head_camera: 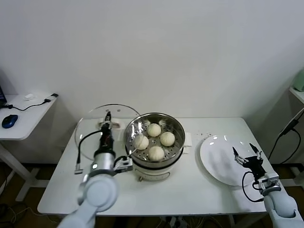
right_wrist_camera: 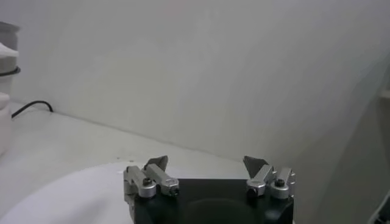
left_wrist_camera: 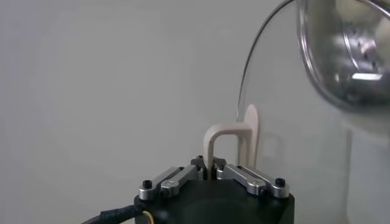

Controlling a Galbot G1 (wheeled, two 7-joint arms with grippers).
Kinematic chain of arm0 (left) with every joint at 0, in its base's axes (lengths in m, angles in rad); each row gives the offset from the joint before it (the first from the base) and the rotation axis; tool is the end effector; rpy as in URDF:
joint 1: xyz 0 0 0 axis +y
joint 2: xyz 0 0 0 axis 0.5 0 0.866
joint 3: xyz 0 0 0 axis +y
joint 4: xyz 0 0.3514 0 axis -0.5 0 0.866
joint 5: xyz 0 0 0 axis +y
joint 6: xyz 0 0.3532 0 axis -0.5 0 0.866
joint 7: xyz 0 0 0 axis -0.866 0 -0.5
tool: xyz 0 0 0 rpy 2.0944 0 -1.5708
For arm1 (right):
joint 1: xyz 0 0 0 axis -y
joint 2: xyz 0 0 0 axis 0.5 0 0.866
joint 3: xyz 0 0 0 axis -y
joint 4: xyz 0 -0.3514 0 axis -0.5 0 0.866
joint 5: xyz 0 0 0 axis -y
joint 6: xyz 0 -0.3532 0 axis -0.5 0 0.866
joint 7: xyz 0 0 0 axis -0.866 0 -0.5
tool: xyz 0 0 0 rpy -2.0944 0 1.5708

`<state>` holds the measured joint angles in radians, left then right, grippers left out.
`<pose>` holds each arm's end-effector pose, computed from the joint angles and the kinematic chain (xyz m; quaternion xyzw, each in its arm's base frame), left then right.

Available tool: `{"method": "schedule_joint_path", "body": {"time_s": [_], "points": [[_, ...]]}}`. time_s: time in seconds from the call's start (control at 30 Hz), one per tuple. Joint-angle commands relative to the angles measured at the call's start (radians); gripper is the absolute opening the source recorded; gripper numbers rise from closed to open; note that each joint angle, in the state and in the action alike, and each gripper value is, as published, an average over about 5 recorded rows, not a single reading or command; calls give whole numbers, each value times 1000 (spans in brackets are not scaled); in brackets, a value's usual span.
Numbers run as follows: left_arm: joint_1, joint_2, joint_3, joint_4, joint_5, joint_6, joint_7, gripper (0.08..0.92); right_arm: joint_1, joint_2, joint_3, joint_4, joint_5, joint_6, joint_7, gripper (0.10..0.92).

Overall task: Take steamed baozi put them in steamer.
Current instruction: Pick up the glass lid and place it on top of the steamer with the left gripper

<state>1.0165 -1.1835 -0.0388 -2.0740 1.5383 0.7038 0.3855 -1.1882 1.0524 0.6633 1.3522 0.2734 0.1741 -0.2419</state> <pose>0.2805 -0.0651 -0.2136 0.0750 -0.6891 -0.7205 0.0212 0.2891 -0.2538 -0.3925 0.0328 -0.9895 0.1210 0.0725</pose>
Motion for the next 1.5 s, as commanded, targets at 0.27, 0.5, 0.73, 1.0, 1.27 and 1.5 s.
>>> {"method": "schedule_joint_path", "body": {"time_s": [0.27,0.5,0.73,1.0,1.27,1.5], "points": [[-179,-407,213,336,153,82,27,150,15,7,0,-29,-15,12,-11,823],[-166,-441,212,394,151,82,20,150,20,7,4,-41,-15,19,-18,823],[-161,-442,198,428,144,82,5,150,20,11,6,-46,-20,25,-23,823],[-166,-428,165,456,134,82,-15,150,19,14,9,-48,-27,29,-26,823],[-159,-426,159,473,119,82,-39,150,20,21,14,-51,-35,32,-28,823],[-153,-418,151,478,105,82,-56,150,20,23,21,-52,-37,33,-30,823]]}}
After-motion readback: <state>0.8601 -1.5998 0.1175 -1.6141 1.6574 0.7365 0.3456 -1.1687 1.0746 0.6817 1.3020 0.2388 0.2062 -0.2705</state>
